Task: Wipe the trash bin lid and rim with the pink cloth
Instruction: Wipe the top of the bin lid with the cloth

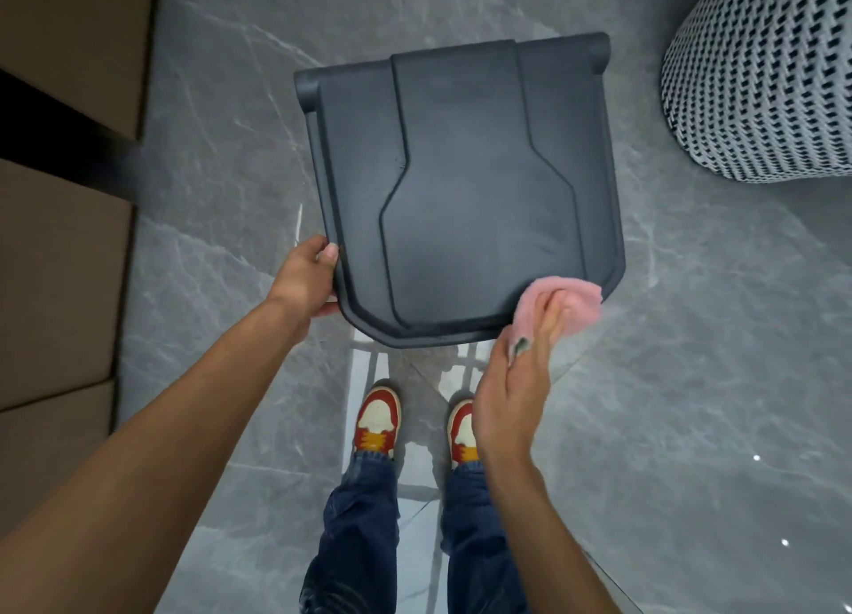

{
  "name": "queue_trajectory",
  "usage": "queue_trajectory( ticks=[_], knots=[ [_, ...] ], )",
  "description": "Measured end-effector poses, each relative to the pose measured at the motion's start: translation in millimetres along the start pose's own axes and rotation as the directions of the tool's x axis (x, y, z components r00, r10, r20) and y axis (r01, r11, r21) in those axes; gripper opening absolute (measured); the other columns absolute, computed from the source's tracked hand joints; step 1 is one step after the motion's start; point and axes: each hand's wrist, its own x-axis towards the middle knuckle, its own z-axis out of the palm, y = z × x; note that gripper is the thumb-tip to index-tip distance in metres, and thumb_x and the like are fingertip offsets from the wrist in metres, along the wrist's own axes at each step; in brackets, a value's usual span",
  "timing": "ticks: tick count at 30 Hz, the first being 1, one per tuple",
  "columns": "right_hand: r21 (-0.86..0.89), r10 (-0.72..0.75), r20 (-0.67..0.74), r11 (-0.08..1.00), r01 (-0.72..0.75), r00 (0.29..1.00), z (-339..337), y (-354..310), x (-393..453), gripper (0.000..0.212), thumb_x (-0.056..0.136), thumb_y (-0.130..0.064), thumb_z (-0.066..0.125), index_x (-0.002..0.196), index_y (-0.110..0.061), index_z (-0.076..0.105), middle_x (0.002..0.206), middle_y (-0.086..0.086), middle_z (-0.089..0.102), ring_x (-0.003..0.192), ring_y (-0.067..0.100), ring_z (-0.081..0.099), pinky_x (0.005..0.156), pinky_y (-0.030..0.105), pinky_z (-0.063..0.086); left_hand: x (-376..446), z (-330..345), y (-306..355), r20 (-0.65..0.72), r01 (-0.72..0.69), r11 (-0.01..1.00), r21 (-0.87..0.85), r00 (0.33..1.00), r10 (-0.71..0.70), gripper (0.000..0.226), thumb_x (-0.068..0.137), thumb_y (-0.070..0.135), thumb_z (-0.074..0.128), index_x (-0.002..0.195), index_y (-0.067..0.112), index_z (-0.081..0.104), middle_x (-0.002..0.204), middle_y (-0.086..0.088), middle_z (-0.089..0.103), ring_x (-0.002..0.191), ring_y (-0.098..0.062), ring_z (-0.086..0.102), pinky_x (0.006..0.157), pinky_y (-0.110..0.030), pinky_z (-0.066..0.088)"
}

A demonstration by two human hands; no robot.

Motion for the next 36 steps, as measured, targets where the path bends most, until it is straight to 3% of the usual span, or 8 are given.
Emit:
queue_trajectory(
  ticks=[4, 7, 13, 17, 22, 28, 32, 36],
  knots=[
    [0.048, -0.020, -0.102, 0.999, 0.025, 0.995, 33, -4, -22, 0.071, 0.109, -0.029, 0.036, 0.151, -0.061, -0.012, 0.163, -0.038, -0.004, 0.142, 0.023, 0.049, 0.097, 0.011, 0.051, 0, 0, 1, 0.005, -0.009, 1.000, -0.002, 1.000, 0.009, 0.025, 0.110, 0.025, 0.032, 0.117, 0.023, 0.056, 0.093, 0.007, 0.065, 0.076, -0.011, 0.062, 0.060, -0.026, 0.049],
    [-0.160, 0.009, 0.012, 0.987, -0.007, 1.000, 54, -7, -45, 0.065, 0.106, -0.045, 0.020, 0.148, -0.058, -0.028, 0.171, -0.005, 0.019, 0.129, 0.040, 0.059, 0.096, 0.042, 0.059, 0, 0, 0, 0.005, -0.003, 1.000, -0.009, 1.000, 0.003, 0.026, 0.110, 0.025, 0.032, 0.116, 0.023, 0.057, 0.091, 0.007, 0.066, 0.075, -0.012, 0.062, 0.061, -0.028, 0.050],
    [-0.158, -0.057, 0.150, 0.984, 0.081, 0.987, 68, 5, -74, 0.070, 0.095, -0.001, 0.054, 0.158, 0.005, 0.023, 0.166, 0.022, 0.029, 0.155, 0.031, 0.027, 0.128, 0.046, 0.022, 3, -2, 0, 0.009, 0.001, 1.000, 0.014, 1.000, -0.001, 0.026, 0.109, 0.025, 0.032, 0.114, 0.023, 0.057, 0.093, 0.006, 0.067, 0.078, -0.014, 0.064, 0.065, -0.031, 0.053],
    [-0.542, -0.087, 0.326, 0.799, 0.262, 0.941, 56, 22, -72, 0.083, 0.095, -0.029, 0.058, 0.160, -0.016, 0.008, 0.169, 0.010, 0.025, 0.155, 0.033, 0.027, 0.124, 0.054, 0.023, 1, -1, 1, 0.022, -0.003, 1.000, 0.026, 1.000, 0.003, 0.027, 0.109, 0.024, 0.032, 0.117, 0.022, 0.058, 0.096, 0.002, 0.067, 0.079, -0.016, 0.065, 0.064, -0.031, 0.054],
    [-0.660, -0.181, 0.349, 0.649, 0.378, 0.920, 24, 50, -47, 0.092, 0.087, -0.032, 0.072, 0.160, -0.022, 0.017, 0.163, 0.000, 0.020, 0.150, 0.037, 0.034, 0.113, 0.067, 0.038, -3, -4, 4, 0.038, 0.018, 1.000, 0.015, 0.999, -0.019, 0.028, 0.110, 0.026, 0.032, 0.118, 0.022, 0.058, 0.095, 0.002, 0.068, 0.078, -0.015, 0.065, 0.063, -0.030, 0.052],
    [-0.730, -0.120, 0.195, 0.645, 0.226, 0.973, 7, 53, -29, 0.089, 0.083, -0.023, 0.080, 0.155, -0.017, 0.029, 0.162, 0.007, 0.030, 0.147, 0.039, 0.040, 0.112, 0.068, 0.039, -4, -5, 6, 0.045, 0.021, 1.000, 0.010, 0.999, -0.022, 0.028, 0.110, 0.025, 0.033, 0.119, 0.019, 0.059, 0.093, 0.003, 0.068, 0.077, -0.014, 0.065, 0.061, -0.027, 0.051],
    [-0.629, -0.113, 0.375, 0.698, 0.342, 0.920, 41, 26, -62, 0.073, 0.088, -0.019, 0.056, 0.158, -0.026, 0.034, 0.170, 0.001, 0.023, 0.157, 0.031, 0.017, 0.120, 0.068, 0.024, -3, -8, 4, 0.051, 0.047, 0.999, 0.019, 0.998, -0.048, 0.030, 0.109, 0.026, 0.034, 0.120, 0.017, 0.061, 0.101, -0.003, 0.068, 0.081, -0.017, 0.064, 0.063, -0.029, 0.051],
    [-0.420, -0.081, 0.617, 0.807, 0.415, 0.783, 77, 16, -87, 0.083, 0.099, -0.024, 0.049, 0.163, -0.033, -0.004, 0.168, -0.014, -0.015, 0.154, 0.022, -0.023, 0.126, 0.062, 0.003, -4, -5, 8, 0.027, 0.052, 0.994, 0.095, 0.998, -0.055, 0.028, 0.109, 0.028, 0.035, 0.114, 0.017, 0.060, 0.097, -0.004, 0.067, 0.075, -0.015, 0.063, 0.062, -0.029, 0.050]
  ],
)
